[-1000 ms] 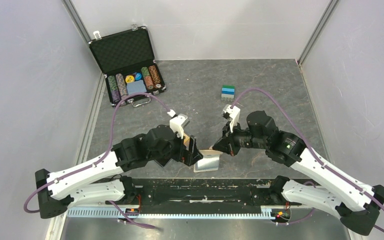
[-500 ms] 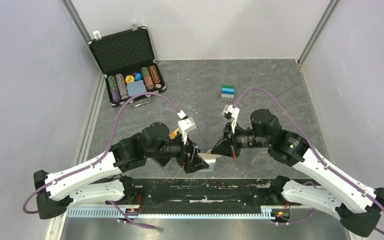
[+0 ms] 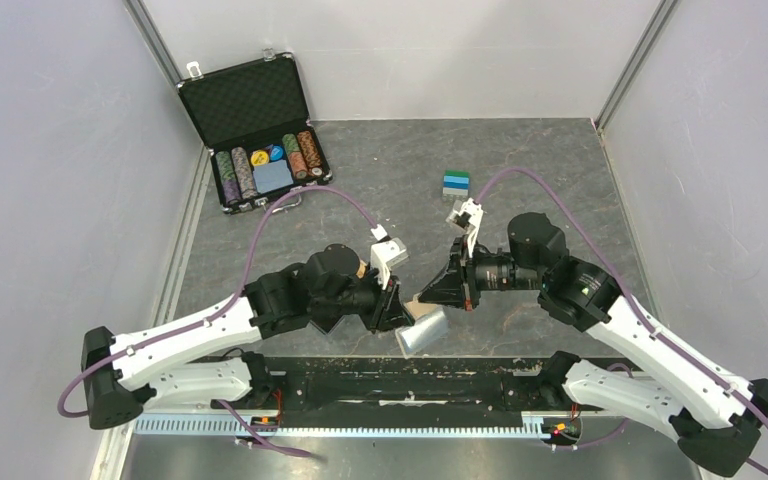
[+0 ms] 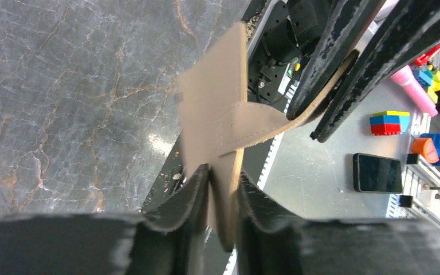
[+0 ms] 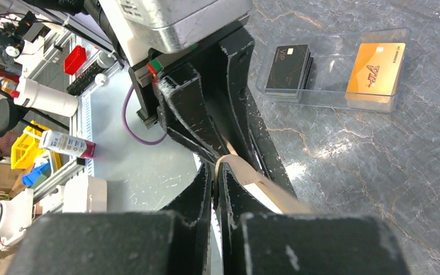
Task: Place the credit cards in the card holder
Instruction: Open the card holder at the center of the board.
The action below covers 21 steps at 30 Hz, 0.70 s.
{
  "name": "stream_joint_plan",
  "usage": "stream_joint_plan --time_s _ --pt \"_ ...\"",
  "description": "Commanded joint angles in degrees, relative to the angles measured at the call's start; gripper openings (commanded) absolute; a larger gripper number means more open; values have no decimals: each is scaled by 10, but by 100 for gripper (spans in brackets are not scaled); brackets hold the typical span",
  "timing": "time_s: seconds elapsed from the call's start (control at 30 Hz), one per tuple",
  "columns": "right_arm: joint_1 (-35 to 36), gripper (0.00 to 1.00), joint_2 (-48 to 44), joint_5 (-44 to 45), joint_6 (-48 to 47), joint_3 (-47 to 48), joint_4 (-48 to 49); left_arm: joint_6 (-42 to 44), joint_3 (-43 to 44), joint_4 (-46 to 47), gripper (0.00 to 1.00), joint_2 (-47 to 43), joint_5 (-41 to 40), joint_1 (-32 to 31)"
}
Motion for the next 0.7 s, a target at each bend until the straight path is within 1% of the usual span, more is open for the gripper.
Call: stream_joint_plan --time_s 0.0,0.03,0.07,0.13,0.3,0.37,0.4,0.57,0.67 --pt "-10 5 -8 -6 14 13 34 1 5 -1 18 -6 -23 3" --pt "-13 11 -10 -6 10 9 33 -2 4 -2 13 -13 -28 2" --pt "-16 21 -11 -6 4 5 31 -6 3 -2 8 -19 -32 2" --pt "-21 36 -18 -4 -12 1 24 -11 1 -4 3 -32 -34 2" --pt "-26 82 -37 -5 -61 -2 -5 -21 -1 -7 2 -48 1 2" --pt "-26 95 -41 -18 -76 -8 -9 -24 1 -7 2 -47 25 3" --pt "-27 98 -43 -29 -82 -12 -10 -24 3 -7 2 -45 36 2" --pt "-26 98 -35 -72 -104 -28 -13 -27 11 -2 2 -31 100 2" --pt "-26 98 -31 -113 -100 -46 6 -30 17 0 2 -24 124 2"
